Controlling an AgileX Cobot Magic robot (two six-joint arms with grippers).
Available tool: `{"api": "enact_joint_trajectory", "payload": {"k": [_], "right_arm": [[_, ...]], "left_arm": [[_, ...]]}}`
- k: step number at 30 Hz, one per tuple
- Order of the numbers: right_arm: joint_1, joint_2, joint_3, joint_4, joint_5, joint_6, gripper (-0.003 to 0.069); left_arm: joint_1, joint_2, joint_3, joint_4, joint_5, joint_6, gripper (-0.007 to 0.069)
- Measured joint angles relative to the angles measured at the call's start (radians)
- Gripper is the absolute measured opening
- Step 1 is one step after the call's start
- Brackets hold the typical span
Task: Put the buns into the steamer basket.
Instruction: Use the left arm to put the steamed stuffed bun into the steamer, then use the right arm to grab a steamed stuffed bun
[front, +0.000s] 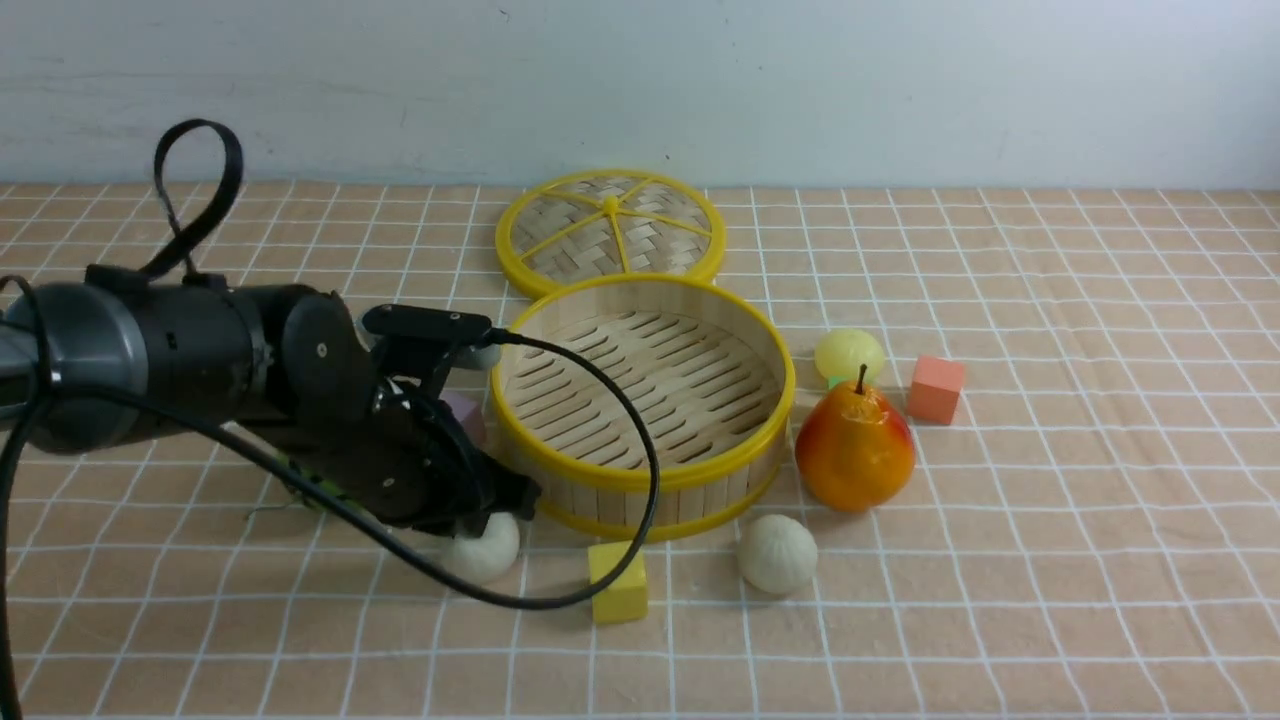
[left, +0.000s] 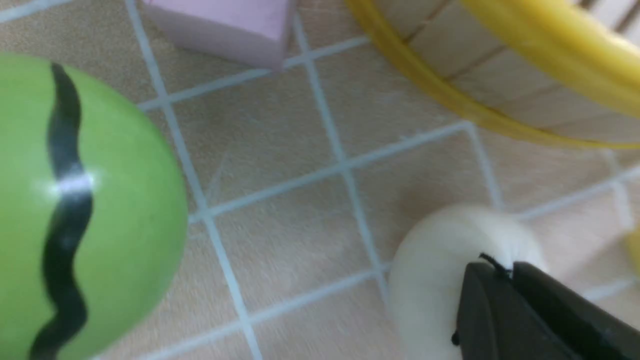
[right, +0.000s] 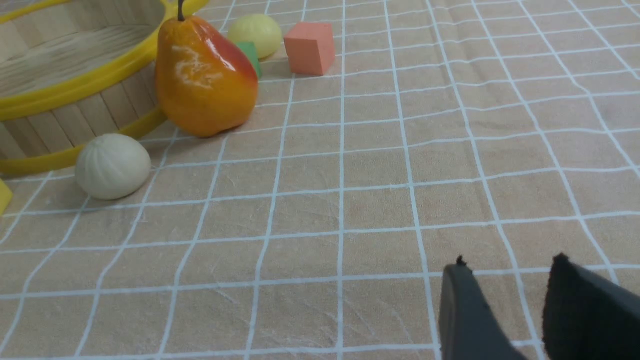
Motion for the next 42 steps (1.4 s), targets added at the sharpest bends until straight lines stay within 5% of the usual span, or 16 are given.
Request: {"api": "enact_joint_trajectory", "payload": {"k": [5, 15, 21, 22, 26, 28, 30, 33, 34, 38, 42], "right_arm": [[0.000, 0.000, 0.000, 0.000, 0.000, 0.000, 0.0239], [0.000, 0.000, 0.000, 0.000, 0.000, 0.000, 0.0239], [0.000, 0.000, 0.000, 0.000, 0.000, 0.000, 0.0239], [0.000, 0.000, 0.000, 0.000, 0.000, 0.000, 0.0239], [0.000, 0.000, 0.000, 0.000, 0.000, 0.000, 0.0239], [0.000, 0.000, 0.000, 0.000, 0.000, 0.000, 0.0239], [0.000, 0.000, 0.000, 0.000, 0.000, 0.000, 0.0239], [0.000, 0.000, 0.000, 0.000, 0.000, 0.000, 0.0239], [0.000, 0.000, 0.000, 0.000, 0.000, 0.000, 0.0239], [0.000, 0.000, 0.000, 0.000, 0.000, 0.000, 0.0239], [0.000, 0.000, 0.000, 0.000, 0.000, 0.000, 0.0239]], "left_arm": [[0.000, -0.092, -0.110, -0.034, 0.088, 0.007, -0.0013], [0.000, 0.112, -0.318, -0.100, -0.032, 0.131, 0.0008], [0.000, 0.258, -0.399, -0.081, -0.026, 0.157, 0.0213], [0.000, 0.261, -0.405, -0.075, -0.014, 0.147, 0.0315], [0.000, 0.191, -0.405, -0.073, 0.033, 0.129, 0.0498], [0.000, 0.133, -0.405, -0.070, 0.080, 0.102, 0.0517], [0.000, 0.081, -0.405, -0.067, 0.119, 0.072, 0.0505], [0.000, -0.124, -0.358, -0.067, 0.206, -0.005, 0.0302], [0.000, -0.124, -0.352, -0.068, 0.208, -0.006, 0.0302], [0.000, -0.380, -0.151, -0.111, 0.202, 0.023, 0.0001], [0.000, -0.605, 0.069, -0.202, 0.124, 0.051, -0.0013]]}}
